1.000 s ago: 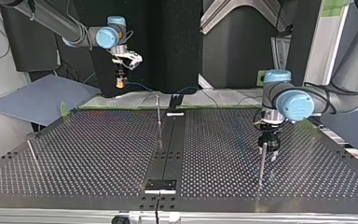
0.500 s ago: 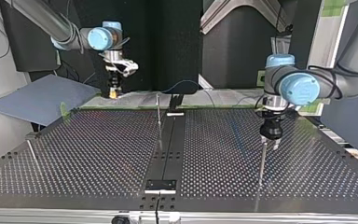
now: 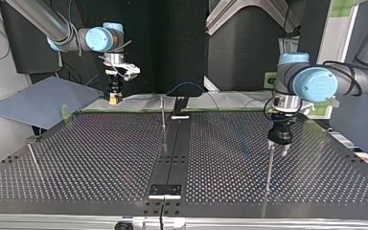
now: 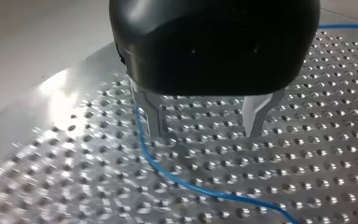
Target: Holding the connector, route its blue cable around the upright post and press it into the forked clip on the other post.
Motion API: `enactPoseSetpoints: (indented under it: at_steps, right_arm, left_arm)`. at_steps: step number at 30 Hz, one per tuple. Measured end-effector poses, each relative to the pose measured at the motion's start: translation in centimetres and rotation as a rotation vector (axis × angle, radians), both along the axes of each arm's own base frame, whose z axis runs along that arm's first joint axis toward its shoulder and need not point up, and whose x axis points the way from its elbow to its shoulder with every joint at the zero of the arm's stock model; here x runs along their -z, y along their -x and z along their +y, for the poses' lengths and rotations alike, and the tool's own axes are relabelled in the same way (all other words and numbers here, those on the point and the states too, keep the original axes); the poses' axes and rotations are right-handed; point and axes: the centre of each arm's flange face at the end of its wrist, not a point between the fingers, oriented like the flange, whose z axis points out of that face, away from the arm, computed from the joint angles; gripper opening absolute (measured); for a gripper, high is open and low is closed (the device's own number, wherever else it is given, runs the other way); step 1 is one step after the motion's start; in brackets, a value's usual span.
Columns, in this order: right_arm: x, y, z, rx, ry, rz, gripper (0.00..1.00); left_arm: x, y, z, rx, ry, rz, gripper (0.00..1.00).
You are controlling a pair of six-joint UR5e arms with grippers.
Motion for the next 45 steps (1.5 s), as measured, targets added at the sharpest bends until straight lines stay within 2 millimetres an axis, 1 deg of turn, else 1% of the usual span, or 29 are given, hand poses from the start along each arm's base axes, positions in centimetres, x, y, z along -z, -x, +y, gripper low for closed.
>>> enactPoseSetpoints:
  at_steps: [5, 8, 13, 17, 21, 25, 36, 40, 45]
  right_arm:
    - [0.6, 0.6, 0.6, 0.017, -0.011, 0.014, 0.00]
    - [1.1, 1.1, 1.2, 0.026, -0.011, 0.015, 0.00]
    - [1.6, 1.4, 1.5, 0.043, -0.007, 0.013, 0.00]
    - [2.6, 1.8, 1.9, 0.059, -0.023, 0.024, 0.00]
    - [4.0, 2.2, 2.1, 0.083, -0.038, 0.037, 0.00]
    - [5.4, 2.2, 2.3, 0.106, -0.042, 0.047, 0.00]
    - [10.9, 1.8, 4.5, 0.101, -0.114, 0.116, 0.00]
    - [11.9, 1.5, 5.3, 0.090, -0.130, 0.140, 0.00]
    - [12.2, 1.1, 6.0, 0.077, -0.134, 0.154, 0.00]
  left_arm:
    - [-1.6, 1.2, 0.9, -0.050, -0.037, 0.002, 0.85]
    - [-2.5, 1.8, 1.9, -0.091, -0.061, 0.004, 0.85]
    - [-4.3, 3.0, 4.3, -0.181, -0.106, 0.011, 0.85]
    - [-5.6, 4.0, 5.2, -0.229, -0.138, 0.015, 0.85]
    - [-7.5, 5.3, 5.3, -0.261, -0.178, 0.013, 0.85]
    - [-9.0, 6.5, 4.9, -0.250, -0.212, 0.009, 0.85]
    - [-12.4, 10.4, 4.1, -0.234, -0.265, 0.010, 0.85]
    - [-12.8, 11.1, 3.9, -0.233, -0.267, 0.010, 0.85]
    - [-13.0, 11.3, 3.7, -0.227, -0.272, 0.009, 0.85]
